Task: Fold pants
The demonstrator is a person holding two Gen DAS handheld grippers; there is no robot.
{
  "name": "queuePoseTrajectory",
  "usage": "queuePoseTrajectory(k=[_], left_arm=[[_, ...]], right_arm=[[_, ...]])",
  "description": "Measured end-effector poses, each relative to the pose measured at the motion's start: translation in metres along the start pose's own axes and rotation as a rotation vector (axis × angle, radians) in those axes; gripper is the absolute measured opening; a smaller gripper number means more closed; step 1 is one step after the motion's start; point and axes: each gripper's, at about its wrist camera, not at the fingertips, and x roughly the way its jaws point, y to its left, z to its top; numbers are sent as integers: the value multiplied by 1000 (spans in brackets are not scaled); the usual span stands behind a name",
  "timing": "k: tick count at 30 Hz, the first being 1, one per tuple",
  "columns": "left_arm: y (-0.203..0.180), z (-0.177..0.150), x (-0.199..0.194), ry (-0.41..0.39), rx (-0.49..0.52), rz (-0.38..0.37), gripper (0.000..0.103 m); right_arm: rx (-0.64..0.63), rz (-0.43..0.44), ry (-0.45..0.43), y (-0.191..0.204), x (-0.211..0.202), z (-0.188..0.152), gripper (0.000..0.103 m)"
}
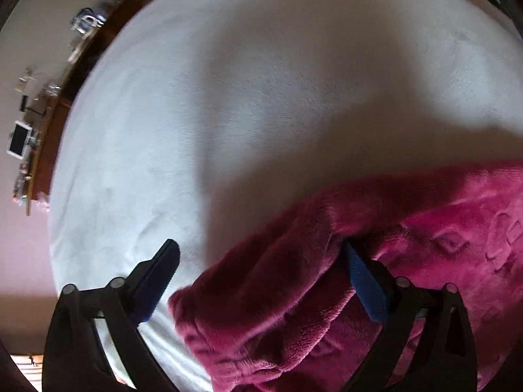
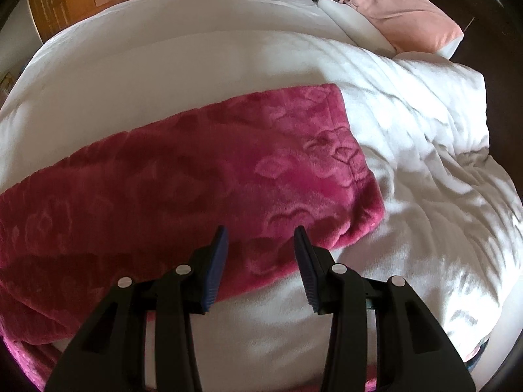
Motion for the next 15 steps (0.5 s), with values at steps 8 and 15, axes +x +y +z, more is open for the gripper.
queuePoseTrajectory(k=[8, 15], left_arm=[[14, -10, -3, -16, 12, -196, 17], [48, -54, -35, -85, -68, -247, 13]], right_arm=[[156, 29, 48, -38, 18, 20, 43], [340, 51, 47, -76, 35, 82, 48]])
